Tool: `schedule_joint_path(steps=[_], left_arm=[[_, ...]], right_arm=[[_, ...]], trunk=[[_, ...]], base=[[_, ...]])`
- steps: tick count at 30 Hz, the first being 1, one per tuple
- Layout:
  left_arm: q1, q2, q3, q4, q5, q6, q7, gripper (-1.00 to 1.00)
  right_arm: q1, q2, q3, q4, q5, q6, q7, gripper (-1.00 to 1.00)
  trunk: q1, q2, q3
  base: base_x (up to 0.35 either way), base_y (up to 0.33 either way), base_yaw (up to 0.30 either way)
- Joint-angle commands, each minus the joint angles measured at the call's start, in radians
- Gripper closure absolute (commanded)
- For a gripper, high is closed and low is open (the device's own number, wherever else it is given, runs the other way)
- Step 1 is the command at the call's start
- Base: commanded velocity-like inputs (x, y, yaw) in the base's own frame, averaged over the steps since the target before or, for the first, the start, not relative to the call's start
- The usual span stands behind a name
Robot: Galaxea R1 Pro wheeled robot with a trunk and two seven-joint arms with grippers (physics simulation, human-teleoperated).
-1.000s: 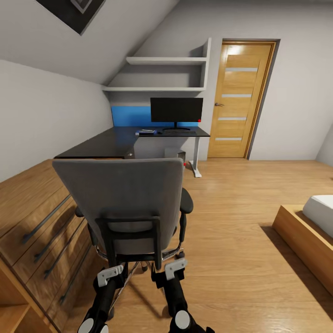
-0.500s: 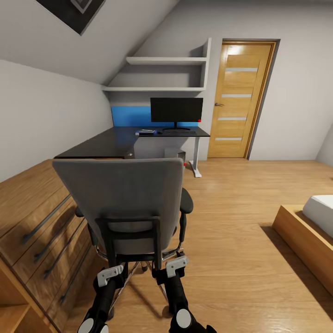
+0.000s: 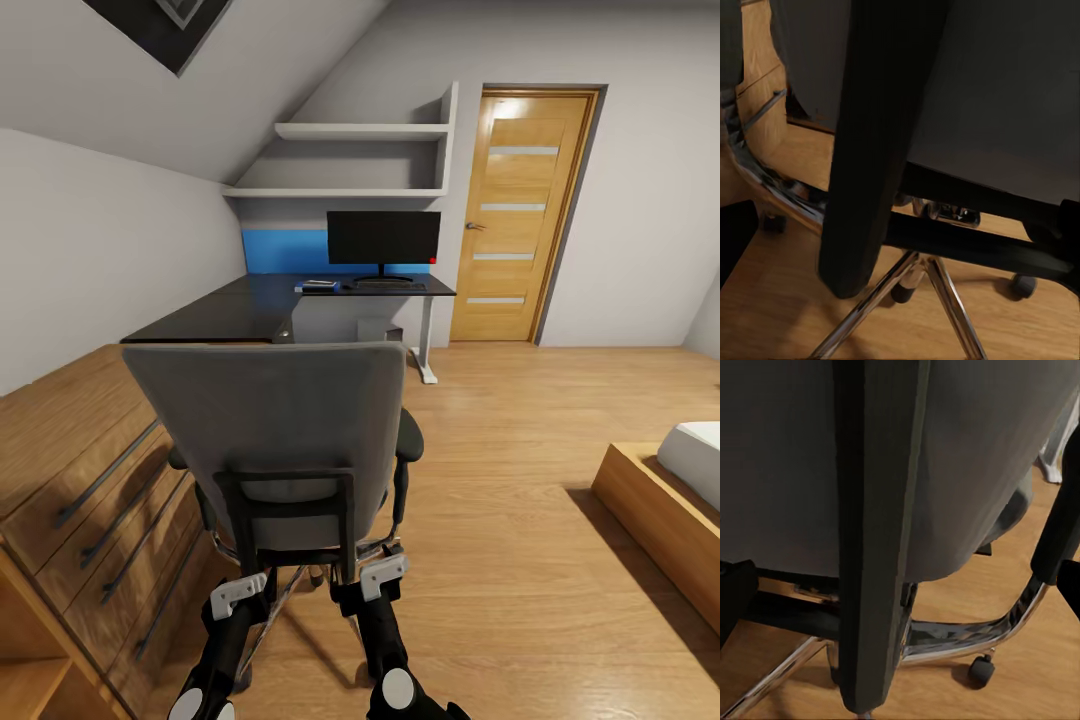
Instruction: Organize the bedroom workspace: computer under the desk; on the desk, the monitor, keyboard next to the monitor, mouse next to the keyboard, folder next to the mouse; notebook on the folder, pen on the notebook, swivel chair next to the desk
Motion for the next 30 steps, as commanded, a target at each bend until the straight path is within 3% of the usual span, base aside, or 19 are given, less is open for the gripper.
schedule_joint_path(steps=[1,19,30], left_arm=[[-0.001,0.001,-0.004,0.000,0.006,-0.004,0.006,-1.00],[-0.001,0.001,-0.004,0.000,0.005,-0.005,0.007,-1.00],[-0.001,0.001,-0.004,0.000,0.005,-0.004,0.008,-1.00]], right_arm=[[-0.001,0.000,0.004,0.002,-0.007,-0.006,-0.005,-1.00],[-0.002,0.000,0.001,0.008,-0.007,-0.008,-0.005,-1.00],[-0.002,0.000,-0.006,0.007,-0.008,-0.009,-0.006,-1.00]], trunk=[[0.000,0.000,-0.001],[0.000,0.000,-0.001],[0.000,0.000,-0.001]], base=[[0.000,0.197,0.000],[0.003,0.058,0.000],[0.145,0.002,0.000]])
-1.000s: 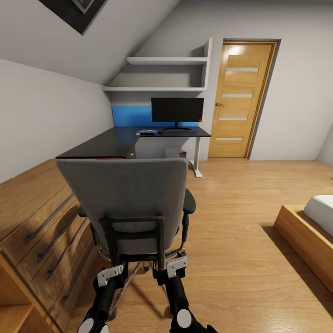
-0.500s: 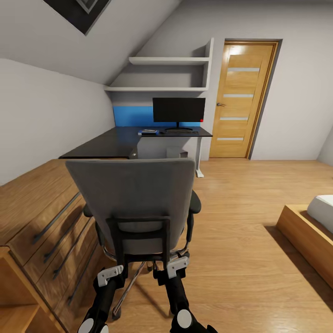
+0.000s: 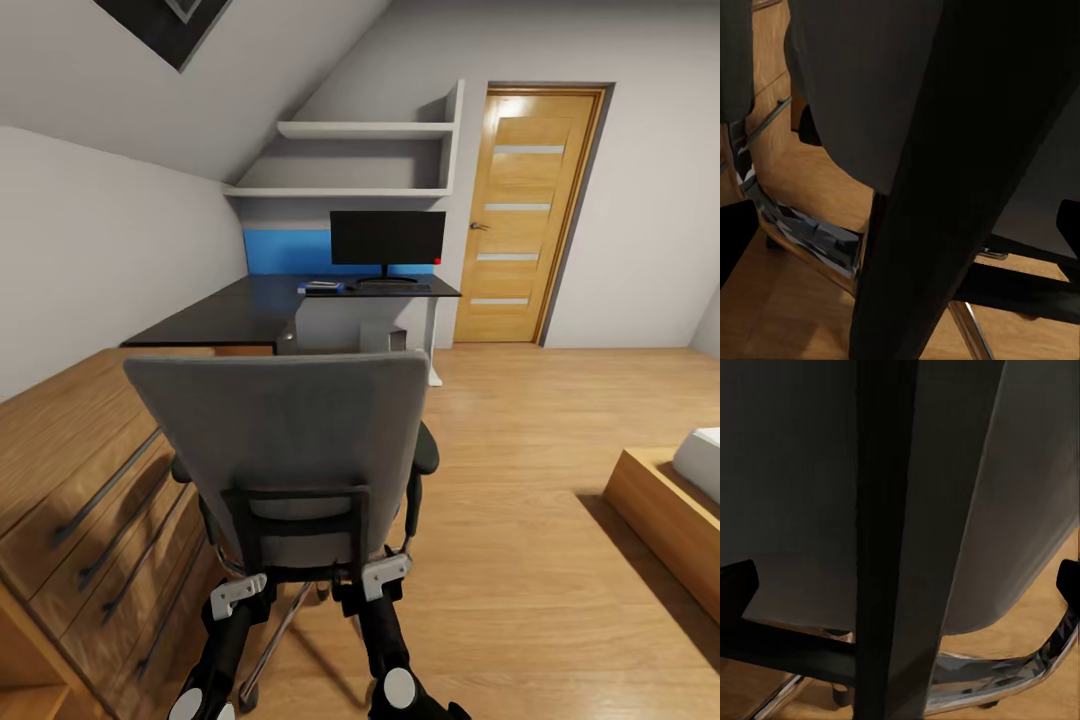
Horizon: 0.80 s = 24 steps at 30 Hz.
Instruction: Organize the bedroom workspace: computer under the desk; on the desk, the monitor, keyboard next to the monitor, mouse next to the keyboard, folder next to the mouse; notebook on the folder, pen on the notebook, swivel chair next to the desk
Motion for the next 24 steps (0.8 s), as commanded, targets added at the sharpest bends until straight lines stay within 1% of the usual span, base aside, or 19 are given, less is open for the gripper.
schedule_joint_path(steps=[1,4,5,8,12,17,24], left_arm=[[-0.001,0.001,-0.004,0.000,0.005,-0.004,0.006,-1.00],[-0.001,0.001,-0.004,0.000,0.005,-0.004,0.006,-1.00],[-0.001,0.001,-0.004,0.000,0.005,-0.004,0.006,-1.00],[-0.001,0.001,-0.004,0.000,0.005,-0.004,0.006,-1.00],[-0.001,0.001,-0.004,0.000,0.005,-0.005,0.006,-1.00],[0.000,0.001,-0.004,0.000,0.005,-0.004,0.006,-1.00],[-0.001,0.001,-0.005,0.000,0.005,-0.004,0.006,-1.00]], right_arm=[[-0.001,0.000,0.000,0.001,-0.007,-0.006,-0.005,-1.00],[-0.001,0.000,-0.023,0.002,-0.007,-0.006,-0.005,-1.00],[-0.001,0.000,-0.037,0.005,-0.006,-0.006,-0.004,-1.00],[-0.001,0.000,-0.064,0.023,-0.006,-0.009,-0.003,-1.00],[-0.001,0.000,-0.075,0.036,-0.006,-0.012,-0.003,-1.00],[-0.001,0.000,-0.078,0.040,-0.006,-0.014,-0.002,-1.00],[-0.001,0.000,-0.079,0.042,-0.006,-0.014,-0.002,-1.00]], trunk=[[0.000,0.000,-0.001],[0.000,0.000,-0.001],[0.000,0.000,-0.001],[0.000,0.000,-0.001],[0.000,0.000,-0.001],[0.000,0.000,-0.001],[0.000,0.000,-0.001]], base=[[0.057,0.000,0.000],[0.033,0.000,0.000],[0.015,0.000,0.000],[0.008,0.000,0.000],[0.003,0.000,0.000],[0.022,0.000,0.000],[0.231,-0.038,0.000]])
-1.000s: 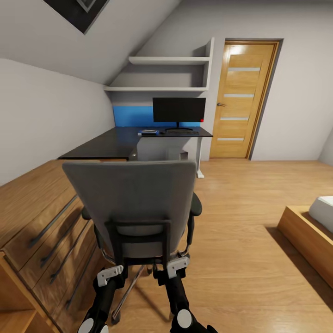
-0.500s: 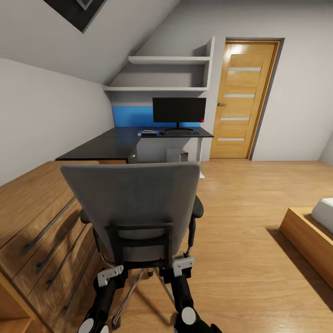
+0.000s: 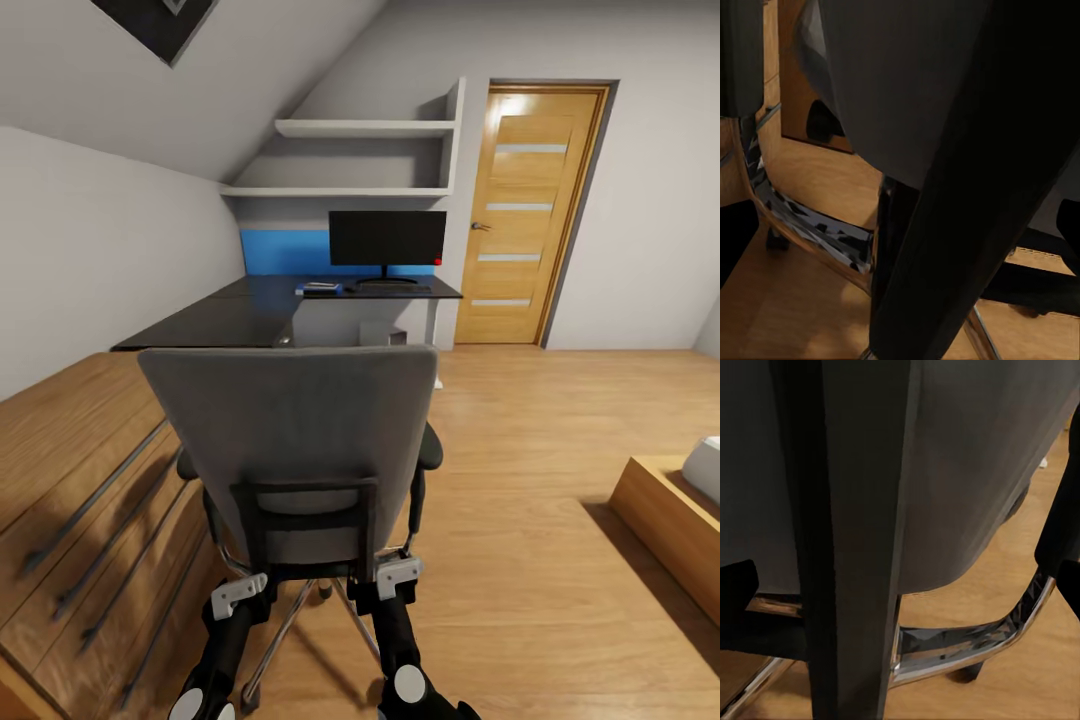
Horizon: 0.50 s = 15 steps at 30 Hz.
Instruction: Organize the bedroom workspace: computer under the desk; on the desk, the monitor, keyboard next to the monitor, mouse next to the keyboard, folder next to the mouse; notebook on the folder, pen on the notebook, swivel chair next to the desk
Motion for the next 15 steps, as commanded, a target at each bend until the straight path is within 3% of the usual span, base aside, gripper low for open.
schedule_joint_path(steps=[1,15], left_arm=[[-0.001,0.001,-0.003,0.000,0.007,-0.004,0.007,-1.00],[-0.001,0.001,-0.003,0.000,0.007,-0.004,0.007,-1.00]], right_arm=[[-0.001,0.000,0.002,0.002,-0.012,-0.008,-0.007,-1.00],[-0.001,0.000,0.002,0.002,-0.012,-0.008,-0.007,-1.00]], trunk=[[0.000,0.000,-0.001],[0.000,0.000,-0.001]], base=[[0.274,-0.097,0.000],[0.183,-0.125,0.000]])
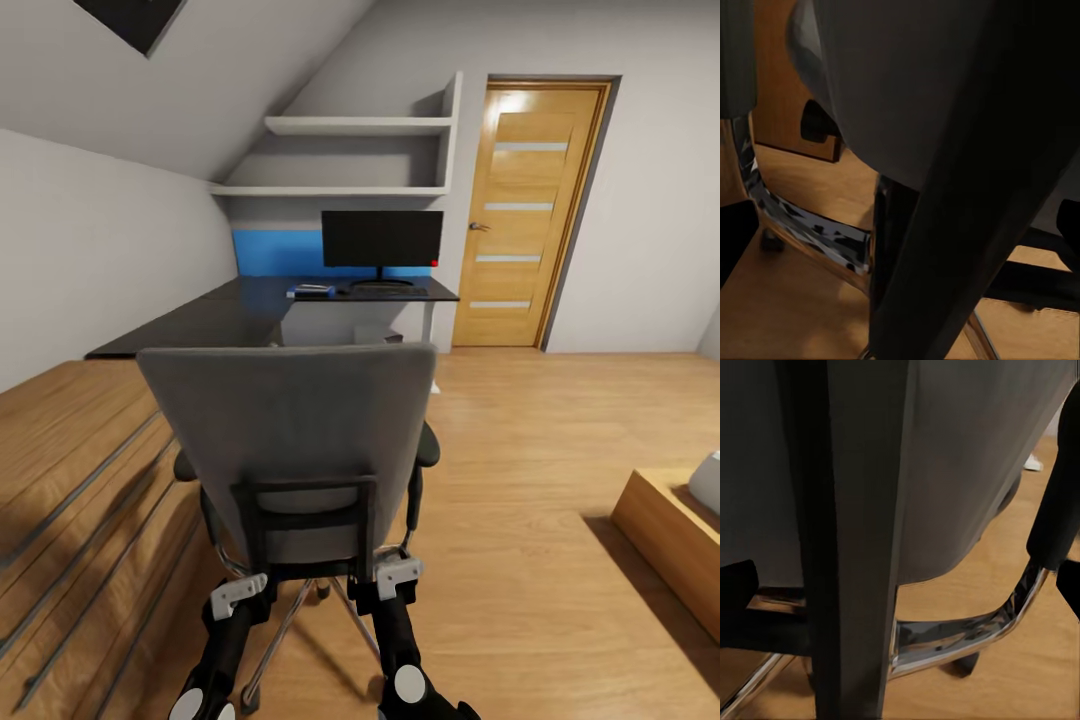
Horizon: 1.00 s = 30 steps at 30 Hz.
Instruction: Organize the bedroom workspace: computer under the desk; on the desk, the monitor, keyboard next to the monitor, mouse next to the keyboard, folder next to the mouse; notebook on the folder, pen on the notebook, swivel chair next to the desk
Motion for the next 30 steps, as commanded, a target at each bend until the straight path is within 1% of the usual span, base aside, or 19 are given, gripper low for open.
schedule_joint_path(steps=[1,8,19,30], left_arm=[[-0.001,0.001,-0.003,0.000,0.006,-0.004,0.006,-1.00],[-0.001,0.001,-0.004,0.000,0.006,-0.004,0.006,-1.00],[-0.001,0.001,-0.003,0.000,0.005,-0.004,0.006,-1.00],[-0.001,0.001,-0.002,0.000,0.005,-0.005,0.005,-1.00]], right_arm=[[-0.001,0.000,0.002,0.001,-0.010,-0.007,-0.006,-1.00],[-0.001,0.000,0.002,0.001,-0.010,-0.007,-0.007,-1.00],[-0.001,0.000,0.002,0.001,-0.010,-0.007,-0.007,-1.00],[-0.002,0.000,0.002,0.001,-0.010,-0.007,-0.006,-1.00]], trunk=[[0.000,0.000,-0.001],[0.000,0.000,-0.001],[0.000,0.000,-0.001],[0.000,0.000,-0.001]], base=[[0.136,-0.194,0.000],[0.099,-0.228,0.000],[0.012,-0.230,0.000],[0.000,-0.039,0.000]])
